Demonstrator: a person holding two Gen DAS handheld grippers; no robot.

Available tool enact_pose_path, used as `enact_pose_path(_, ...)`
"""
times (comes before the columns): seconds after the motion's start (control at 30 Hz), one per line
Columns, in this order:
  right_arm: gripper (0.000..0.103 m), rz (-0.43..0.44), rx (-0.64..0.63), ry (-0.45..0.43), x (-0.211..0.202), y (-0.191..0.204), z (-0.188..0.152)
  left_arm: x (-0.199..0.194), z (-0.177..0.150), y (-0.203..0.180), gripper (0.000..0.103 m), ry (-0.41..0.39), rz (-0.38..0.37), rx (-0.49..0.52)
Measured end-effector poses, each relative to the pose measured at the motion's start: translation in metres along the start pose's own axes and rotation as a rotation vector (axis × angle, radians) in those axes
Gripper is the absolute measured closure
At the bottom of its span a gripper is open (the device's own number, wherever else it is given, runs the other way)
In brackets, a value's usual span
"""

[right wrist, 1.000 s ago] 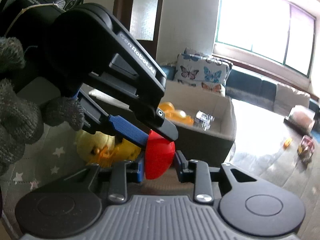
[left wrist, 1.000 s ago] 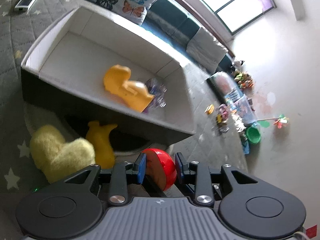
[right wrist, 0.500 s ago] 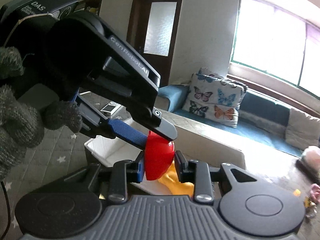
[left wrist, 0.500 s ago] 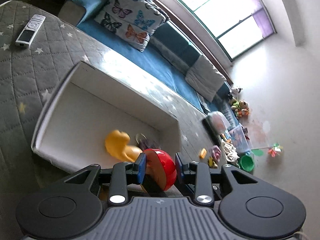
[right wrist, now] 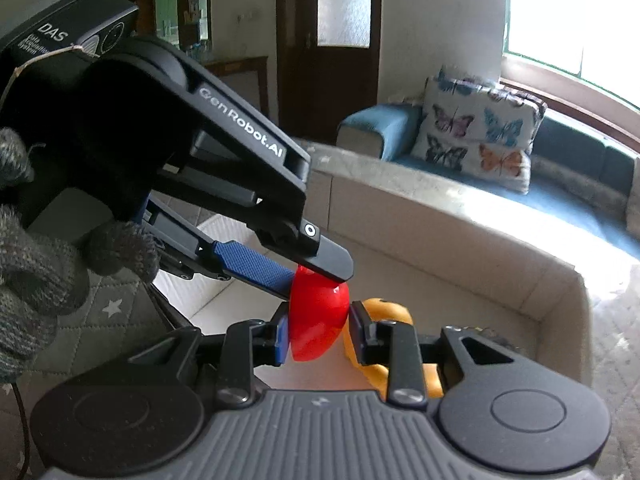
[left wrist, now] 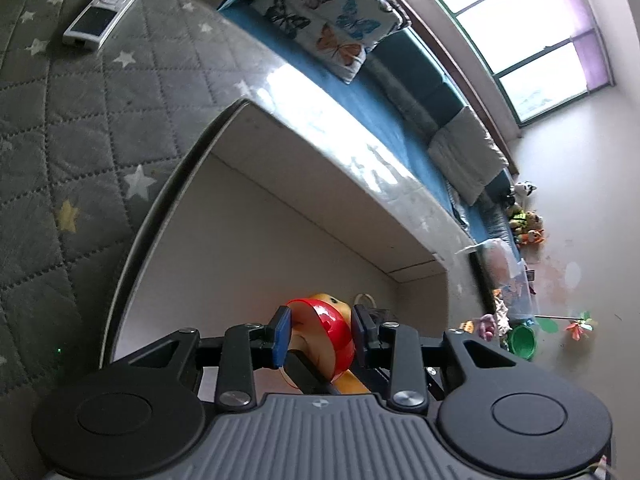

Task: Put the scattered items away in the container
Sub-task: 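Lift the apple toy into the box and open the right gripper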

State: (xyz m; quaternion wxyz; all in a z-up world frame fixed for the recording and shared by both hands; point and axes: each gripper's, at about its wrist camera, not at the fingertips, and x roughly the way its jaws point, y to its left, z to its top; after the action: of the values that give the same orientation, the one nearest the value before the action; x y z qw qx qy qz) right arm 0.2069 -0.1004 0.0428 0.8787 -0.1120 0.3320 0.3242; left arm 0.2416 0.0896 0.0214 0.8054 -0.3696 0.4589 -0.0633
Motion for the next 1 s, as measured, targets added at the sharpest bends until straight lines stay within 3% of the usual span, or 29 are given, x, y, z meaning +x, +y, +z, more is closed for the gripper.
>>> enact_pose_path(0.33, 0.072, 0.081, 0.062, 0.098, 0.02, -0.012, -0.005, 0.012, 0.001, 0.01, 0.068, 0.031, 0.049, -0.024)
enact_pose_path(1.0, 0.058, 0.022, 0.091, 0.031, -0.008, -0.007, -0.01, -0.004, -0.009, -0.003, 0.067, -0.012, 0.056, 0.044)
